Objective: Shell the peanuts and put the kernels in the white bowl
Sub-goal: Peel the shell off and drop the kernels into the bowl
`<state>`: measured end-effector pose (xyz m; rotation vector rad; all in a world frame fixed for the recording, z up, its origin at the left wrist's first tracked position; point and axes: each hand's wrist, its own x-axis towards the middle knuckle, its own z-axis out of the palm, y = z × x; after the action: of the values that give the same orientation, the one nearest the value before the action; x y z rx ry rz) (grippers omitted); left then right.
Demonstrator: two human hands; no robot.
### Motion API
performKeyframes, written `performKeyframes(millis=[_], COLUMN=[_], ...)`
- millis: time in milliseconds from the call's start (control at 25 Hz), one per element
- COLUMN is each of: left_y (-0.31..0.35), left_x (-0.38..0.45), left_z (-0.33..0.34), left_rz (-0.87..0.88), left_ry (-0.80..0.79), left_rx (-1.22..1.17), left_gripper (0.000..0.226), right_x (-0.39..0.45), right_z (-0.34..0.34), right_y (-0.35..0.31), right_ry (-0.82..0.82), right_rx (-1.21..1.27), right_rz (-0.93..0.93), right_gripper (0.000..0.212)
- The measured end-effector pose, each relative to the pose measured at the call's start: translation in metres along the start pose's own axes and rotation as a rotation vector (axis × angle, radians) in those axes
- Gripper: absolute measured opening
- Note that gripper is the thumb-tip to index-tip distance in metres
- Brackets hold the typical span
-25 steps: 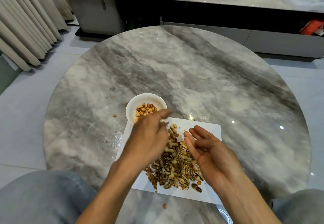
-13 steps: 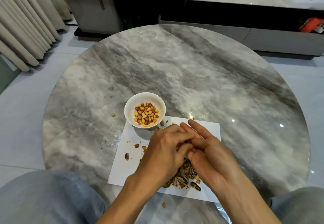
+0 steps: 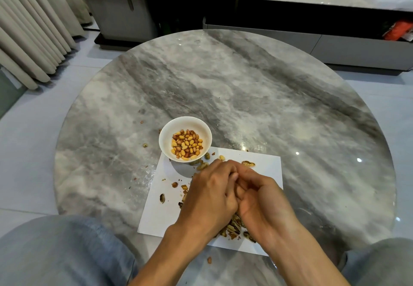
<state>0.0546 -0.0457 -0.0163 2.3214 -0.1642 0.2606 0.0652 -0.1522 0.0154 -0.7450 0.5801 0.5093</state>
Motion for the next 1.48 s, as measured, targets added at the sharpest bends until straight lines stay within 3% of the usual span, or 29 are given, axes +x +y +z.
performKeyframes(millis=[160,360,560,680,840,960,1200,1360,1480], left_y=[0.0,0.006,0.004,0.005,0.007,0.007,0.007,0.005,-0.002], left_x=[0.0,0.011,0.017,0.017,0.017,0.017,0.013,0.007,0.009], left_z=[0.003,-0.009,-0.024,-0.03,-0.029,-0.03,-0.024,-0.024,-0.031], left_rz=[-0.086,-0.763,-1.04,-1.101,-1.071,-1.047,-0.959,-0.594,-0.557], left_ry=[-0.011,-0.048,-0.013,-0.006,-0.028,-0.075,-0.087,-0.311,-0.387], left_rx=[-0.054,-0.895,-1.428,-1.599,-1.545,-1.487,-1.196,-0.605,-0.493], left_gripper=[0.019,0.033,0.03,0.031,0.041,0.034,0.044,0.058,0.052], right_x=[0.002,0.006,0.007,0.007,0.009,0.009,0.008,0.009,0.009], right_z=[-0.003,-0.007,-0.007,-0.008,-0.01,-0.011,-0.011,-0.013,-0.014], right_y=[0.005,-0.001,-0.003,-0.006,-0.008,-0.008,-0.013,-0.011,-0.012], right_ry=[0.022,0.062,0.154,0.191,0.204,0.207,0.229,0.254,0.251], right_rx=[-0.01,0.073,0.055,0.039,0.021,0.005,-0.08,-0.153,-0.157], right_rz=[0.023,0.039,0.01,-0.02,-0.055,-0.062,-0.093,-0.1,-0.106], right_gripper=[0.029,0.026,0.025,0.024,0.024,0.024,0.024,0.025,0.024])
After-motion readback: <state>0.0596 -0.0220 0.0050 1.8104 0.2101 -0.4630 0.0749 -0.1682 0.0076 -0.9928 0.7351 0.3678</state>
